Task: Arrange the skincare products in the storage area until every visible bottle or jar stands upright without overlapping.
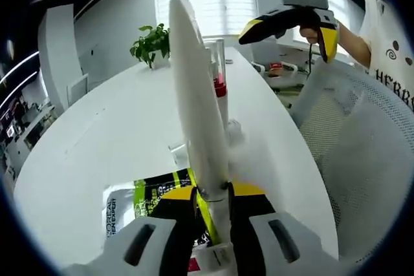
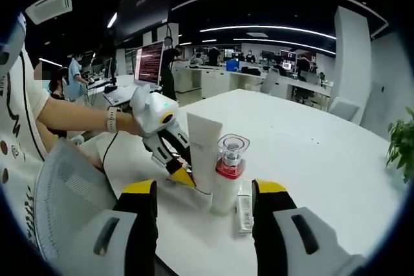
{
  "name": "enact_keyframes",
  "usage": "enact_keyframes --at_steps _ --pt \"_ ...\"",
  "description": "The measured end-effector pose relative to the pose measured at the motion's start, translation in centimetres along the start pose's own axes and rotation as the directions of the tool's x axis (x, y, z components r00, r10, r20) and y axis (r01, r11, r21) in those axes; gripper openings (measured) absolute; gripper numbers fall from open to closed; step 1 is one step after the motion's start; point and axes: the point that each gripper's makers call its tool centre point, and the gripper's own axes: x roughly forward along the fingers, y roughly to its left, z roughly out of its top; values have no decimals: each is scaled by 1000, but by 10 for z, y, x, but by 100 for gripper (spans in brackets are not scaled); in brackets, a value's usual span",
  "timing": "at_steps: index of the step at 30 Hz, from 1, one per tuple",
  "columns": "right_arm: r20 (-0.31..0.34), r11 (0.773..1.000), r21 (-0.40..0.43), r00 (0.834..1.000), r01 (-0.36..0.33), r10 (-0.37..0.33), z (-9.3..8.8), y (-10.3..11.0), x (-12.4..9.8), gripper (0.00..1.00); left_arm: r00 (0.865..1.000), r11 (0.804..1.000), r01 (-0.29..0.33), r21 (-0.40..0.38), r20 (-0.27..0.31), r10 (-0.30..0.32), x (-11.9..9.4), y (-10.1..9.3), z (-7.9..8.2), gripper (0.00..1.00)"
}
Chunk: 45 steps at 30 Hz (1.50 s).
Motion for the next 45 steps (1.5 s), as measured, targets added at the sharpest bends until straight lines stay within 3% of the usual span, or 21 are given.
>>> enact_keyframes --at_steps 11,16,24,30,35,45 --pt "4 1000 -5 1000 6 -6 2 1 -1 61 998 998 -52 -20 33 53 -14 4 10 19" --pt "9 1000 0 1000 13 -13 4 0 -3 62 991 991 -123 -52 48 125 -33 6 15 21" --pt "4 1000 -2 1000 17 -17 4 1 -4 67 969 966 -228 -124 65 237 -67 -6 25 34" --pt "3 1000 -5 1000 20 -20 5 1 -5 68 951 946 -283 -157 86 298 -90 -28 31 39" --pt "5 1000 -12 1000 21 -21 8 1 -6 70 934 927 -330 -178 81 348 -116 -25 24 45" --pt "-21 999 -20 999 27 -27 4 1 -12 77 894 869 -421 -260 45 447 -156 -23 13 59"
